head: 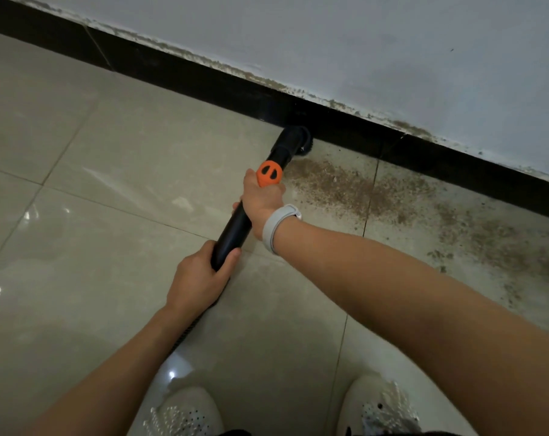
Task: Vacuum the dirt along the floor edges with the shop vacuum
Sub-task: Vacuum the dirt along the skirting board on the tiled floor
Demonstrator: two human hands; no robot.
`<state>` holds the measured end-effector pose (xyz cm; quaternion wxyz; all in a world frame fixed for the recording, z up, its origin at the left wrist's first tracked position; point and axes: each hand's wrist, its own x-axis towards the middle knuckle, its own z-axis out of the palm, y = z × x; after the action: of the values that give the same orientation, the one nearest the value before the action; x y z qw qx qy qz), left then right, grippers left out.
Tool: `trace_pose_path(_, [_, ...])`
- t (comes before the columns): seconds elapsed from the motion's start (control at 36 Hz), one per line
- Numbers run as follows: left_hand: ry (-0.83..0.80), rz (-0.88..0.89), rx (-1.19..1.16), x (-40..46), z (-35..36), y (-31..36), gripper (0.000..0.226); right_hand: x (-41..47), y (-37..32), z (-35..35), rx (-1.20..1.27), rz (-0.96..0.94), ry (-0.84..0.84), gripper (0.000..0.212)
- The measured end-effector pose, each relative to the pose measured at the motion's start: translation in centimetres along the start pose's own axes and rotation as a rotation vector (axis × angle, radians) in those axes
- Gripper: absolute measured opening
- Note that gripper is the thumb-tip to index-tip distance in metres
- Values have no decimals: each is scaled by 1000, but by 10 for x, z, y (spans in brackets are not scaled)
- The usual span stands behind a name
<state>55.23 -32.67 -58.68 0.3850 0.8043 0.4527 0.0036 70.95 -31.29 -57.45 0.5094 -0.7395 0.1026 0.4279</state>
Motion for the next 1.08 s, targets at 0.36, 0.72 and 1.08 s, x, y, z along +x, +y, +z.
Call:
trace_pose_path(0.36, [-81,54,85,0,14,23,30,-1,-4,-49,104,72,-66,37])
trace_pose_path(0.72, [-162,148,133,2,37,46,31,0,1,-95,238,51,21,18])
trace_pose_path(1.08, [-212,185,152,6,51,68,36,-2,-2,-125,309,81,74,46])
